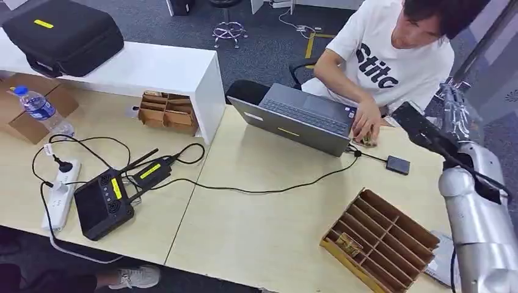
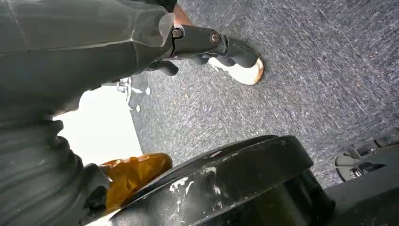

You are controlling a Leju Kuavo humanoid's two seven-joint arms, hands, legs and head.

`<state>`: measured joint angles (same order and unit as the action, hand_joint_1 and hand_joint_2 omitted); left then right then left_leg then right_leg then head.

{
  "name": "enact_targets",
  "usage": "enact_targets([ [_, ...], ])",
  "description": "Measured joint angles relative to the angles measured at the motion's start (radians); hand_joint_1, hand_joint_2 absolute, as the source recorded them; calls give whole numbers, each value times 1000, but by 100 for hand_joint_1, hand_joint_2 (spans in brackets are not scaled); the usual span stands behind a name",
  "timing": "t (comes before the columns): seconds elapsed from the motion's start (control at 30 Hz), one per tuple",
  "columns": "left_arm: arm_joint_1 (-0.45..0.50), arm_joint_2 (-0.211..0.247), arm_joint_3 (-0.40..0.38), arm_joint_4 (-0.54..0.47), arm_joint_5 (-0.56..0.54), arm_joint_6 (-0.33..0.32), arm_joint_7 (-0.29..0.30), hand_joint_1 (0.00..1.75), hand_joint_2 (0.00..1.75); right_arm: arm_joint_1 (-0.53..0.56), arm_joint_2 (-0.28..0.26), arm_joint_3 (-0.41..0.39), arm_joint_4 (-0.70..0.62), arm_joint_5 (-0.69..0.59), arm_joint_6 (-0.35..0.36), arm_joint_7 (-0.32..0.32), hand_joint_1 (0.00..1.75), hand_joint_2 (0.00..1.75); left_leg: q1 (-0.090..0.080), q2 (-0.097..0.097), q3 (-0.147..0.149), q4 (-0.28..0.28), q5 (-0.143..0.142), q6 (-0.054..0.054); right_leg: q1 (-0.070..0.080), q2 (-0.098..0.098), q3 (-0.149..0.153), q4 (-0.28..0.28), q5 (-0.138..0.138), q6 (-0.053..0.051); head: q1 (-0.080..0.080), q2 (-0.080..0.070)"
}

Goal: Pass the card to the sensor for recognition and then transmit it.

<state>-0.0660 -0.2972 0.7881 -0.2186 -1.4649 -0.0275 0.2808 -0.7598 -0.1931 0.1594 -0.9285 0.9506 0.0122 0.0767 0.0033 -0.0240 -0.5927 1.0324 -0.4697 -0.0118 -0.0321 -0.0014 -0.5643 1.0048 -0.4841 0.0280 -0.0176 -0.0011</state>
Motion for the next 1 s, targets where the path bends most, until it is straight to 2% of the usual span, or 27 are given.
enact_targets([
  [0.17, 1, 1, 0, 0, 8, 6, -2, 0, 175, 34, -24, -76, 29, -76, -6, -5, 0, 175, 0, 2, 1, 0, 0, 0, 0, 2, -1, 0, 0, 0, 0, 0],
  [0.27, 3, 3, 0, 0, 21, 9, -12, 0, 175, 68, -37, -183, 61, -237, -7, -46, 0, 175, 0, -3, 0, 0, 0, 0, 0, -3, 0, 0, 0, 0, 0, 0],
  [0.47, 6, 3, 0, 0, 30, 15, -19, 0, 175, 122, -58, -329, 114, -358, -4, -90, 0, 175, 0, 1, 0, 0, -1, 0, 0, 1, -2, -1, 0, 0, -1, 0],
  [0.57, 6, 3, 2, 0, 39, 16, -24, 0, 175, 172, -71, -453, 160, -573, 33, -137, 0, 175, 0, -6, 1, 1, 0, 0, 0, -6, -1, -2, -2, 1, 0, 0],
  [0.67, 7, 2, 5, 0, 49, 19, -32, 0, 175, 262, -87, -665, 246, -928, 170, -231, 0, 175, 0, -11, 0, 1, -2, 2, 0, -11, 3, -2, -3, 3, 0, 0],
  [0.7, 8, 2, 8, 0, 51, 21, -32, 0, 175, 294, -91, -735, 272, -996, 211, -255, 0, 175, 0, -11, -1, 1, -2, 3, 0, -12, 3, -2, -4, 3, 0, 0],
  [0.8, 9, 2, 12, 0, 53, 24, -32, 0, 175, 365, -94, -875, 333, -1038, 248, -286, 0, 175, -1, -5, -2, 0, -5, 2, -1, -5, 1, -1, -4, 3, -1, 0],
  [0.87, 9, 2, 16, 0, 53, 24, -32, 0, 175, 384, -95, -924, 357, -1038, 241, -286, 0, 175, -1, 1, 1, 0, -6, 2, -1, 1, 1, -1, -4, 3, -1, 0],
  [1.0, 8, 2, 19, 0, 56, 26, -32, 0, 175, 404, -99, -995, 392, -1082, 238, -260, 0, 175, -1, 2, 2, 0, -6, 2, -1, 2, 1, -1, -4, 3, 0, 0],
])
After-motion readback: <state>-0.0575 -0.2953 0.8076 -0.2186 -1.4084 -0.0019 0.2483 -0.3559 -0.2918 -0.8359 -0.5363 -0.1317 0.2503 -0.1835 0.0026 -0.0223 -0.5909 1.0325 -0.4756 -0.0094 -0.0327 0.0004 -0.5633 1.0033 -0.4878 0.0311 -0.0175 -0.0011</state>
